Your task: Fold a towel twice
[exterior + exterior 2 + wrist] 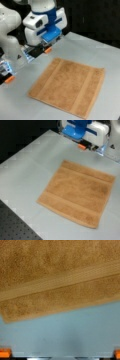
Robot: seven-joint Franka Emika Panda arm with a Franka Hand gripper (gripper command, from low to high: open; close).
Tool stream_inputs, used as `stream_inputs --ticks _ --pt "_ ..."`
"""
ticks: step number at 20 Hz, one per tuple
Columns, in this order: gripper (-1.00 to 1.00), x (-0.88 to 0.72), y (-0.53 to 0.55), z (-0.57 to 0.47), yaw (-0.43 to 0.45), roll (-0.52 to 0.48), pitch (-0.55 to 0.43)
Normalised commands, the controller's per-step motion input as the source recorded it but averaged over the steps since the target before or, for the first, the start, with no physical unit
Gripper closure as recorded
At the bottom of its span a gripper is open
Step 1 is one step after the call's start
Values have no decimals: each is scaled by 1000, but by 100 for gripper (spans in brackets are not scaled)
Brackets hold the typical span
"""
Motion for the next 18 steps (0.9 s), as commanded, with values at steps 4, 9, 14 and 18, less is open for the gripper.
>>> stream_inputs --ticks 4,9,14,18 --pt "-100 2 5 9 192 47 100" --pt "-100 21 45 15 107 36 120" --pt "-100 136 212 11 -35 18 224" --pt "-100 357 490 28 -191 -10 265"
